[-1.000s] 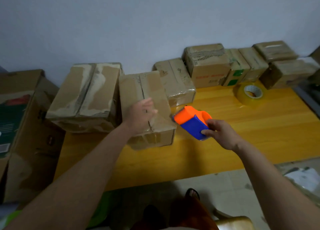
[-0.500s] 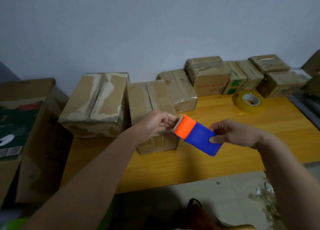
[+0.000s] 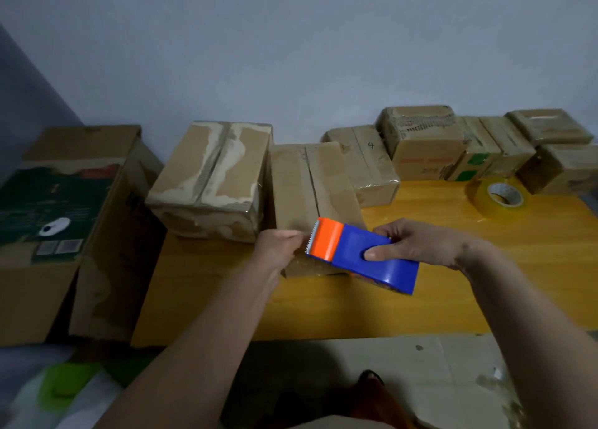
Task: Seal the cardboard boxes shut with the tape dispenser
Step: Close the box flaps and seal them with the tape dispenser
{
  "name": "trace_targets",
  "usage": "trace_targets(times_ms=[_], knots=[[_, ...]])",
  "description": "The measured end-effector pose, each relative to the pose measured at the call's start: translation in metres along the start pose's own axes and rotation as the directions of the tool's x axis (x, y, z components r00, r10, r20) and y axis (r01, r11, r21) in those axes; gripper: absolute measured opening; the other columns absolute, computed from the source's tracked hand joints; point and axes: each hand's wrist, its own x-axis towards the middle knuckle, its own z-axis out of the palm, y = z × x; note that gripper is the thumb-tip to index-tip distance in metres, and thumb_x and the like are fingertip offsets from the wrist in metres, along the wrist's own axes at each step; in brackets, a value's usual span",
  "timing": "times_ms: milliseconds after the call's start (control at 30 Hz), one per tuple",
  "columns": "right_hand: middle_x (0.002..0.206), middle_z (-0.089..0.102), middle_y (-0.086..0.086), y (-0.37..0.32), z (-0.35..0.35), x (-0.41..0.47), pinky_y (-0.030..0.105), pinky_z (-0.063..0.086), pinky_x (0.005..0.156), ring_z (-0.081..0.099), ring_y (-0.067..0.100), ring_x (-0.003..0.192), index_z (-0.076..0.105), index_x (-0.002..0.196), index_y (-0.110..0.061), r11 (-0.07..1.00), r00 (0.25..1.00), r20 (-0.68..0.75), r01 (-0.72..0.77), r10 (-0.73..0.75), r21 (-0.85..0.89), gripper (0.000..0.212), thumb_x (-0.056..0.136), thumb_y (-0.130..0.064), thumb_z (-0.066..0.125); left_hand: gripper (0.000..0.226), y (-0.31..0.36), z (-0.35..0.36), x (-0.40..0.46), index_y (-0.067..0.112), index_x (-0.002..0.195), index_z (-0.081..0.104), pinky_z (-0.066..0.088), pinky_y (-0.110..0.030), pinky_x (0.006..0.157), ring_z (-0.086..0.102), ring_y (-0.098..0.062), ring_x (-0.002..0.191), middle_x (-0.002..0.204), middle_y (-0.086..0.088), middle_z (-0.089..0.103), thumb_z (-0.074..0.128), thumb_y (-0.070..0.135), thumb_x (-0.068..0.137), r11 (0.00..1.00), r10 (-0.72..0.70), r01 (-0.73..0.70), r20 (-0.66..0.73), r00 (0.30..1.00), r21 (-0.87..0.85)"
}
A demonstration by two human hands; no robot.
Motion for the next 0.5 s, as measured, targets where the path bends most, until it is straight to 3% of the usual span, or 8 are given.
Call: trace_targets(times_ms=[100,233,333,400,500], knots=[[0.093,0.075,0.004,-0.001,-0.001,0.003,0.023,0.053,0.069,0.070,0.016,0.081,0.074,0.092,-0.024,0.999,0.999,0.040,-0.022,0.024,-0.035,0.025,0.074,-0.041,0.072,0.013,-0.011,-0.020,0.000,0.011,0.096,0.073,0.045,-0.018,0.063,0.058,-0.008,0.075,0.078,0.001,0.065,0.070,0.020,0.086,1.000,-0.006,0.006,-0.078,0.997,-0.006],[0.087,0.075,0.002,-0.010,-0.004,0.009,0.023,0.053,0.067,0.071,0.017,0.078,0.074,0.087,-0.024,0.989,0.995,0.068,-0.059,0.069,-0.136,0.027,0.071,-0.046,0.075,0.005,-0.023,-0.040,-0.001,0.022,0.080,0.072,0.045,-0.013,0.057,0.060,-0.005,0.073,0.075,0.006,0.066,0.072,0.020,0.085,0.997,-0.071,0.068,-0.099,0.993,-0.031],[0.076,0.074,0.001,-0.024,-0.001,0.025,0.028,0.054,0.063,0.070,0.017,0.070,0.071,0.086,-0.016,0.964,0.996,-0.044,-0.080,0.071,-0.255,0.047,0.063,-0.057,0.073,0.007,-0.028,-0.040,0.001,0.016,0.088,0.075,0.046,-0.014,0.060,0.058,-0.004,0.067,0.067,0.008,0.067,0.068,0.017,0.088,0.999,-0.012,0.007,-0.128,0.992,-0.042],[0.068,0.073,-0.002,-0.033,0.000,0.034,0.024,0.050,0.056,0.068,0.012,0.061,0.069,0.081,-0.016,0.949,0.987,-0.141,-0.111,0.072,-0.296,0.052,0.061,-0.064,0.070,0.011,-0.029,-0.038,0.005,0.017,0.088,0.075,0.047,-0.018,0.067,0.060,-0.005,0.073,0.082,0.003,0.071,0.064,0.015,0.091,0.998,0.051,-0.059,-0.202,0.978,-0.032],[0.066,0.069,-0.005,-0.046,-0.003,0.044,0.024,0.042,0.056,0.064,0.012,0.062,0.067,0.077,-0.018,0.898,0.975,-0.211,-0.153,0.069,-0.413,0.051,0.062,-0.067,0.071,0.019,-0.030,-0.032,0.007,0.011,0.102,0.075,0.048,-0.026,0.083,0.062,-0.013,0.094,0.106,-0.004,0.071,0.057,0.013,0.095,0.983,0.164,-0.135,-0.275,0.947,0.121]])
